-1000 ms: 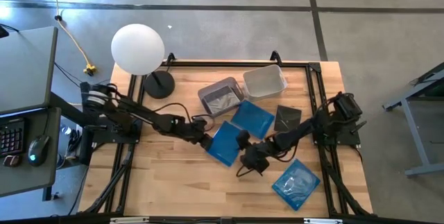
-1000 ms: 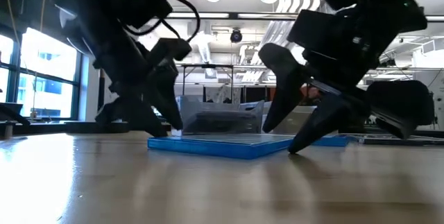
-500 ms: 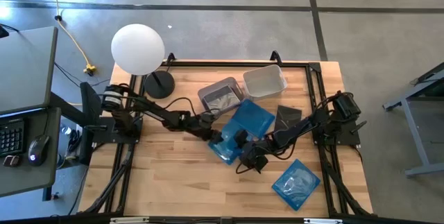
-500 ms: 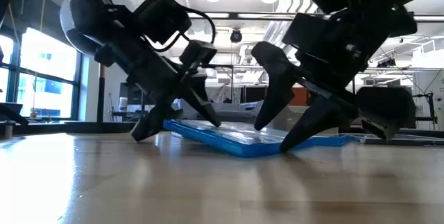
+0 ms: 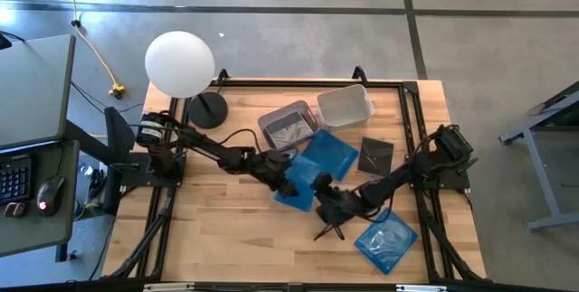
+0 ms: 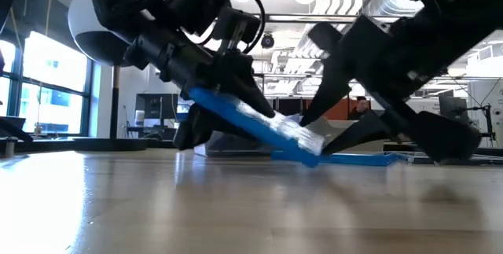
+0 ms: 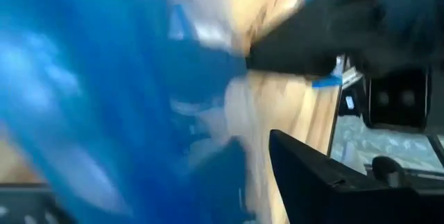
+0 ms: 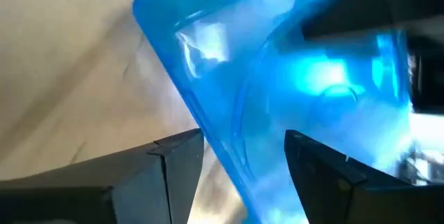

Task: Pick & place jewel cases by type
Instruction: Put the middle blue CD case into the white bin

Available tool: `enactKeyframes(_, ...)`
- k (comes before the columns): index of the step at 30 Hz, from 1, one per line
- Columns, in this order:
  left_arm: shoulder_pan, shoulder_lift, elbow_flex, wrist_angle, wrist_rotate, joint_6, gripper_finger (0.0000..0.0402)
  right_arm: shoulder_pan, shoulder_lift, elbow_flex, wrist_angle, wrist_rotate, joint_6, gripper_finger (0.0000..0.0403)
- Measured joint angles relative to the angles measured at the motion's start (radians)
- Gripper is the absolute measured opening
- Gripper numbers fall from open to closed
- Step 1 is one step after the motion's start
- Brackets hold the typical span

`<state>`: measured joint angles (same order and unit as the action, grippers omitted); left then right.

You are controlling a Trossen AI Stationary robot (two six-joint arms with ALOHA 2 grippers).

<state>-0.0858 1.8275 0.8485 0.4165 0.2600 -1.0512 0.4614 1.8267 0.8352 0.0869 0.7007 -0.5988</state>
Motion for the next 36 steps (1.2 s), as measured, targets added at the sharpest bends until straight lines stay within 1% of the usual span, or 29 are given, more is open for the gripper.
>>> enactKeyframes(3, -0.01, 0.0, 0.009, 0.0, -0.007, 0.0, 0.0126, 0.054, 0.0, 0.0, -0.02, 0.05, 0.062, 0.0197)
enactKeyframes(7, -0.009, -0.001, 0.009, -0.009, -0.025, 0.0, 0.0082, 0.128, -0.002, 0.001, -0.025, 0.109, 0.164, 0.0197)
enactKeyframes(9, -0.009, -0.002, 0.009, -0.001, -0.041, 0.0, 0.0057, 0.167, -0.002, 0.001, -0.032, 0.176, 0.218, 0.0197)
enactKeyframes(13, -0.009, -0.004, 0.014, 0.013, -0.04, 0.001, 0.0014, 0.259, -0.002, 0.002, -0.067, 0.35, 0.311, 0.0197)
enactKeyframes(15, -0.015, -0.004, 0.029, 0.004, -0.039, 0.01, 0.001, 0.308, -0.003, 0.002, -0.087, 0.435, 0.334, 0.0197)
enactKeyframes(18, -0.015, -0.004, 0.078, -0.01, -0.037, 0.066, 0.0019, 0.382, -0.003, 0.002, -0.091, 0.581, 0.333, 0.0197)
enactKeyframes(20, -0.013, -0.008, 0.133, -0.026, -0.042, 0.112, 0.0021, 0.427, -0.006, 0.002, -0.091, 0.705, 0.337, 0.0197)
enactKeyframes(22, 0.001, -0.011, 0.209, -0.085, -0.057, 0.187, 0.0017, 0.465, -0.019, 0.002, -0.092, 0.787, 0.354, 0.0197)
enactKeyframes(25, 0.035, -0.011, 0.363, -0.288, -0.074, 0.338, 0.0009, 0.499, -0.061, 0.002, -0.094, 0.785, 0.393, 0.0197)
enactKeyframes(26, 0.048, -0.011, 0.423, -0.372, -0.103, 0.391, 0.0008, 0.505, -0.079, 0.002, -0.094, 0.778, 0.419, 0.0197)
enactKeyframes(28, 0.071, -0.011, 0.537, -0.533, -0.197, 0.495, 0.001, 0.511, -0.118, 0.002, -0.101, 0.753, 0.477, 0.0197)
enactKeyframes(30, 0.093, -0.011, 0.637, -0.665, -0.316, 0.584, 0.0015, 0.511, -0.158, 0.002, -0.128, 0.7, 0.545, 0.0197)
enactKeyframes(32, 0.123, -0.011, 0.72, -0.747, -0.396, 0.661, 0.0018, 0.508, -0.199, 0.002, -0.169, 0.625, 0.63, 0.0197)
enactKeyframes(34, 0.16, -0.012, 0.784, -0.793, -0.424, 0.712, 0.0018, 0.5, -0.234, 0.002, -0.233, 0.544, 0.726, 0.0197)
enactKeyframes(36, 0.2, -0.004, 0.828, -0.821, -0.424, 0.757, 0.0019, 0.492, -0.261, 0.002, -0.312, 0.466, 0.84, 0.0197)
